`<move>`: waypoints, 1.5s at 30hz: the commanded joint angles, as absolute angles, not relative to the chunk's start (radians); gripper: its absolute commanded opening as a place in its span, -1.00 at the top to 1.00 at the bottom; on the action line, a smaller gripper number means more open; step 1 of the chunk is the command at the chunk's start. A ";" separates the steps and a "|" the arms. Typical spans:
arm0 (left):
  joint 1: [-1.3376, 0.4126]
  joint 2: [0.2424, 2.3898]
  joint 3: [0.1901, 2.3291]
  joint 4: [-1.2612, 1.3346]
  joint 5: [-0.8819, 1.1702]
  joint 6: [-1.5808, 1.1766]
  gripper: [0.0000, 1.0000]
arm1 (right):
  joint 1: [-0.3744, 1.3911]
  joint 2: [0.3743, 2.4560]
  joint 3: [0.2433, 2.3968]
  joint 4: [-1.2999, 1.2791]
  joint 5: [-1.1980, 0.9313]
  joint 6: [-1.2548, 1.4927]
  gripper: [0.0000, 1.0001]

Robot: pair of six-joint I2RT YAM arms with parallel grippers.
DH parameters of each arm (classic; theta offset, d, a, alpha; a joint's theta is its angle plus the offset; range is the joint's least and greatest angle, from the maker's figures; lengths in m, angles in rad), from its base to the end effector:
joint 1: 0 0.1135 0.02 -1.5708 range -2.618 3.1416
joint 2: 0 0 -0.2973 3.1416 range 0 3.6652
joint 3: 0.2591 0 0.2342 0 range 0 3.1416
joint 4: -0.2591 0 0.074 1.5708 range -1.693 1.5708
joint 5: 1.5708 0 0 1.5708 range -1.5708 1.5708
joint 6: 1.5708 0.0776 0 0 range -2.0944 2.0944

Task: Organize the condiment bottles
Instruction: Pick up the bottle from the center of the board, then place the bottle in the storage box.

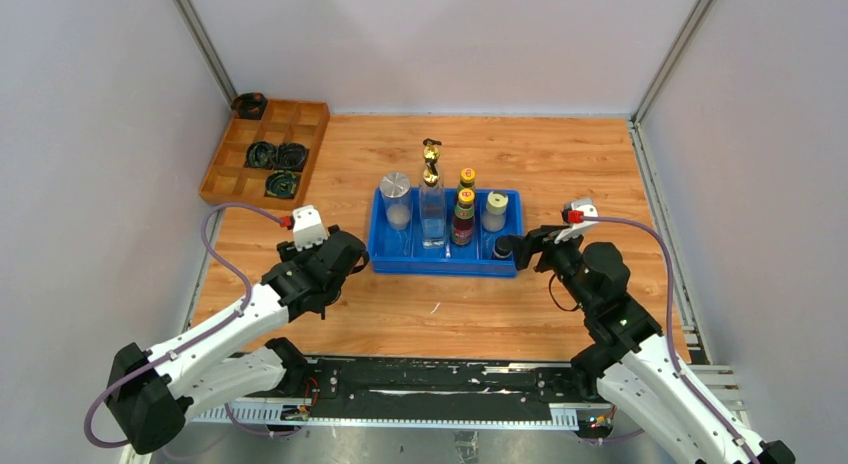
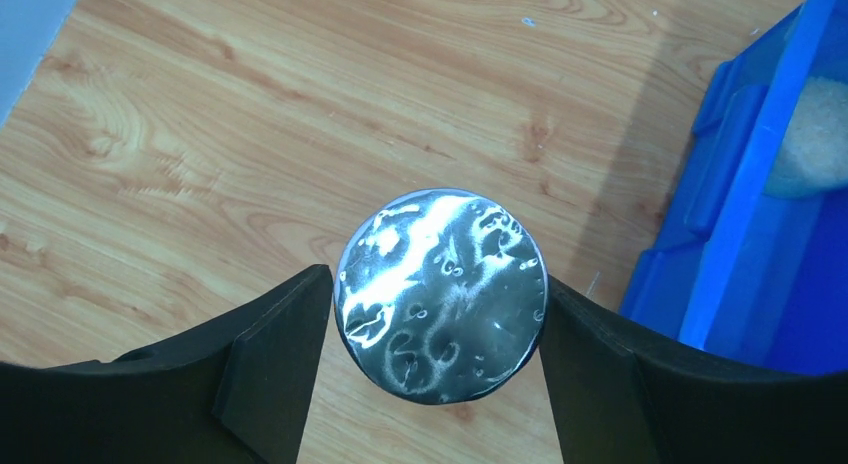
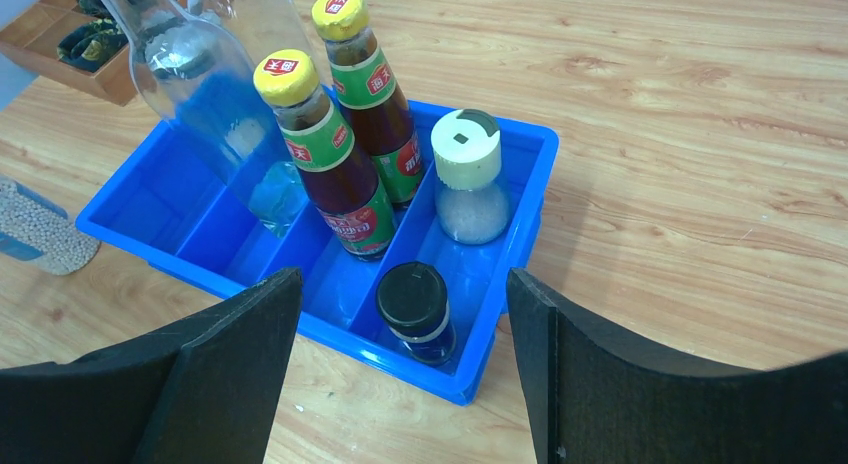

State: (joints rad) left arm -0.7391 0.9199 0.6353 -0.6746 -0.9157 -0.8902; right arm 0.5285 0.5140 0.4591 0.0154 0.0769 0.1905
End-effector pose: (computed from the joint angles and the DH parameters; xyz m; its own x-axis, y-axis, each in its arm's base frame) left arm 0.1476 -0.0513 0.2447 -0.4382 -0.2413 -0.8659 -0.4238 0.9050 -0.0377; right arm 0.1254 0.0663 0.3012 -0.1161 0.1508 -0.9817 -0.4221 0.8872 0.1862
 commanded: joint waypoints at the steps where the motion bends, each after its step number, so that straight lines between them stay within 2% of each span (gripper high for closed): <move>1: -0.723 0.925 0.625 -0.610 -0.902 -0.863 -0.43 | 0.530 0.502 0.446 0.035 0.071 0.192 -0.59; 3: -0.723 0.925 0.624 -0.611 -0.893 -0.860 -0.32 | 0.531 0.502 0.444 0.035 0.071 0.193 -0.59; 11: -0.723 0.872 0.641 -0.632 -0.875 -0.820 -0.10 | 0.531 0.505 0.433 0.047 0.056 0.205 -0.59; 17: -0.723 0.832 0.726 -0.668 -0.853 -0.730 0.01 | 0.530 0.505 0.431 0.056 0.049 0.214 -0.59; 30: -0.728 0.916 0.939 -0.635 -0.706 -0.613 0.06 | 0.530 0.500 0.455 0.035 0.062 0.208 -0.59; 45: -0.858 1.191 1.115 -0.455 -0.736 -0.535 0.06 | 0.530 0.461 0.509 -0.076 0.100 0.151 -0.60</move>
